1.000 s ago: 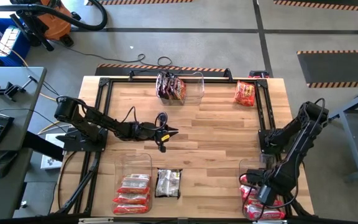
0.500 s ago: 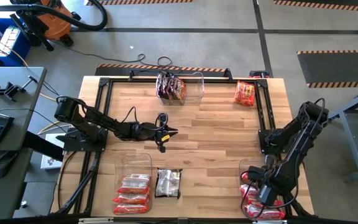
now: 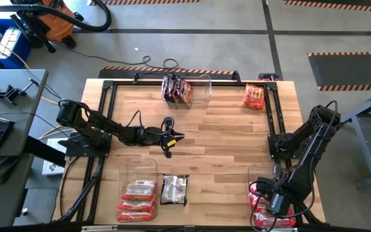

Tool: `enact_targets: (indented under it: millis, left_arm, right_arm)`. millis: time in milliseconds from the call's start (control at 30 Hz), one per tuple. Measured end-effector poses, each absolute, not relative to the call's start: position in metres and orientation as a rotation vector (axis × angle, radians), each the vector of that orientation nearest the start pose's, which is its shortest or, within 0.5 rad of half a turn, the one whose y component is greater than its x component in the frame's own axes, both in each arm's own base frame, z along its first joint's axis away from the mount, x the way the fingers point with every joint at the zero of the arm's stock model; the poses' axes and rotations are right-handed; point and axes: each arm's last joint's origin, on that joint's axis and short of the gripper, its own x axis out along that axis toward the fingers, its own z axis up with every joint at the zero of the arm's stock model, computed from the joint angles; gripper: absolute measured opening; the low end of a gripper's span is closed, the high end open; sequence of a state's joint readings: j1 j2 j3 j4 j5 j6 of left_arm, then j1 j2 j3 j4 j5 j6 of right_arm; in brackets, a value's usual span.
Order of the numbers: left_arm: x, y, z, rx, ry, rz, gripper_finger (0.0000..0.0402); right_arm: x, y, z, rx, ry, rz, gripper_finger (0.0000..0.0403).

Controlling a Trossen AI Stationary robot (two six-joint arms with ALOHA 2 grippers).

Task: Sort Maruchan noodles
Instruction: Put the black noodle pack into the top transparent bin

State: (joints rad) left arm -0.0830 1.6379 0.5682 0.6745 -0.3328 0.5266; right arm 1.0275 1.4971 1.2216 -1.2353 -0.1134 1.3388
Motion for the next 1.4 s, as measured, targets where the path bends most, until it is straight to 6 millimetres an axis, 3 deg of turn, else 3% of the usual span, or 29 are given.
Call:
enact_targets:
  millis: [200, 367, 667, 867, 1000, 1167, 1400]
  left_arm:
    - [0.296, -0.016, 0.144, 0.563, 0.441, 0.123, 0.0039]
    - [0.296, -0.019, 0.147, 0.48, 0.382, -0.047, 0.0039]
    - [0.292, -0.027, 0.157, 0.395, 0.325, -0.291, 0.0039]
    - [0.289, -0.035, 0.155, 0.352, 0.353, -0.33, 0.0039]
    - [0.287, -0.044, 0.153, 0.356, 0.374, -0.363, 0.0039]
    - [0.284, -0.053, 0.151, 0.389, 0.392, -0.398, 0.0039]
    - [0.284, -0.053, 0.149, 0.415, 0.419, -0.33, 0.0039]
  right_arm:
    - [0.135, 0.215, 0.297, 0.231, 1.4, -0.284, 0.0021]
    - [0.14, 0.204, 0.303, 0.12, 1.132, -0.304, 0.0002]
    - [0.163, 0.156, 0.263, 0.034, 0.788, -0.127, 0.0]
    - [0.185, 0.112, 0.232, 0.082, 0.545, 0.012, 0.0]
    - [0.202, 0.095, 0.211, 0.116, 0.413, 0.103, 0.0]
    - [0.237, 0.097, 0.182, 0.117, 0.4, 0.176, 0.0]
    - [0.312, 0.131, 0.153, -0.012, 0.413, 0.287, 0.0]
